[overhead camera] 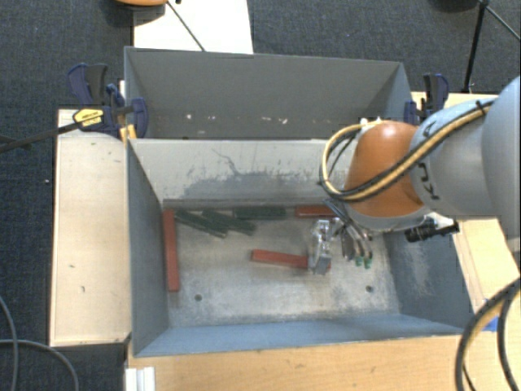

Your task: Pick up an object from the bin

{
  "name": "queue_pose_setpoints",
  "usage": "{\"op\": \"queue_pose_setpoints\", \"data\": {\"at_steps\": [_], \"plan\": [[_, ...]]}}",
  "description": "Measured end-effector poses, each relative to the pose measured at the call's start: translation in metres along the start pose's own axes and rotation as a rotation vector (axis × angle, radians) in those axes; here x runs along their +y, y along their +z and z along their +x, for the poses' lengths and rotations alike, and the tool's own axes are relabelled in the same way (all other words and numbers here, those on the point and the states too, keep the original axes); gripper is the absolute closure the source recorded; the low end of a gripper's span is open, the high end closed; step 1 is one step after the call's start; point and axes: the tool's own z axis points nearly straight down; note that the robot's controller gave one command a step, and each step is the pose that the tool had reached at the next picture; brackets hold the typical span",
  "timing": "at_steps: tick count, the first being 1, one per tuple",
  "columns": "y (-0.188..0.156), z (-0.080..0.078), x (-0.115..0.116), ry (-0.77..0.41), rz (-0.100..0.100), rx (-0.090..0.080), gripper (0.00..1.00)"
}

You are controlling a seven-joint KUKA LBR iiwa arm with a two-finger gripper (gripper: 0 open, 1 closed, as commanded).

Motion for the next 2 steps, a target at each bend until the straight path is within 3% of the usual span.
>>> {"op": "queue_pose_setpoints", "data": {"at_steps": [1,2], "plan": [[0.0021,-0.0007,-0.0002,-0.001,0.0,-0.008,0.0],[0.0021,-0.0007,-0.0003,-0.001,0.0,-0.008,0.0]]}}
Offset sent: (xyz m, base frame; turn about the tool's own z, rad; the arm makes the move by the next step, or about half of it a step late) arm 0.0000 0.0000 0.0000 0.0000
